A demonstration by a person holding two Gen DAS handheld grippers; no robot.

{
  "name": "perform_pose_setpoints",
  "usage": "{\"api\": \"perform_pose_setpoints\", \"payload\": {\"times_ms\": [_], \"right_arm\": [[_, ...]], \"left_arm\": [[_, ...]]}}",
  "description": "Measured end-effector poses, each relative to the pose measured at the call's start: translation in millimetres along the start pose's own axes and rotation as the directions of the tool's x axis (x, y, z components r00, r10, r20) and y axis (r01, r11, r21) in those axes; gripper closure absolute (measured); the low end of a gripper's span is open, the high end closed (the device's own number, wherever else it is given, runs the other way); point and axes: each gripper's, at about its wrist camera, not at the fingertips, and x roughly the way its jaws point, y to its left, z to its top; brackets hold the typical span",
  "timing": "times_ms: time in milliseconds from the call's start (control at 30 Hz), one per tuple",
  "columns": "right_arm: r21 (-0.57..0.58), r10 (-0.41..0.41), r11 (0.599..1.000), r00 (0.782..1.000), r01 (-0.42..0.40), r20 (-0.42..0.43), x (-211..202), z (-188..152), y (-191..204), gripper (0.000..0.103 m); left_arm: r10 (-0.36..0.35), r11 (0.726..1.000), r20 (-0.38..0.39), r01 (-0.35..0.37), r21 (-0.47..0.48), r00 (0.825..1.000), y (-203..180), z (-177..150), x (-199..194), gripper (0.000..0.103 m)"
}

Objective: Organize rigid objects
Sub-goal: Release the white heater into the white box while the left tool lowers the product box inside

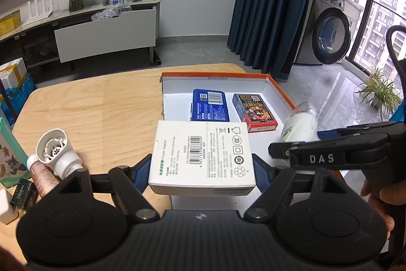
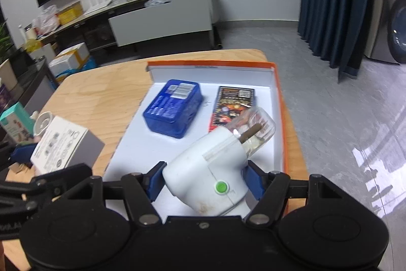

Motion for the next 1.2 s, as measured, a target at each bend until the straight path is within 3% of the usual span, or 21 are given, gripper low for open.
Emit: {"api": "perform_pose_setpoints", "payload": {"times_ms": [500, 800, 900, 1033, 1200], "right_arm": [[0.059, -0.074, 0.996, 0.988, 0.067, 0.138, -50.0, 0.2, -17.9, 0.02], [0.091, -0.097, 0.992, 0.982, 0.083, 0.164, -67.8, -7.4, -18.4, 0.02], [0.084, -0.105, 0.992, 0.979, 0.092, 0.172, -73.9, -9.6, -17.6, 0.02], [0.097, -0.108, 0.991, 0.978, 0.092, 0.176, -80.8, -11.9, -16.7, 0.02], [0.097, -0.088, 0.993, 0.98, 0.072, 0.18, -85.4, -14.3, -5.6, 0.02]], "left_arm": [[-0.037, 0.999, -0.042, 0.038, 0.023, 0.998, -16.3, 0.7, 24.1, 0.024], [-0.134, 0.989, -0.072, 0.138, 0.058, 0.988, -41.8, -11.4, 20.6, 0.023], [-0.159, 0.984, -0.081, 0.165, 0.073, 0.984, -47.9, -15.7, 17.5, 0.013], [-0.14, 0.987, -0.06, 0.144, 0.073, 0.988, -46.3, -17.4, 7.0, 0.012], [-0.063, 0.997, -0.026, 0.064, 0.048, 0.998, -27.3, -15.0, -8.7, 0.011]]}}
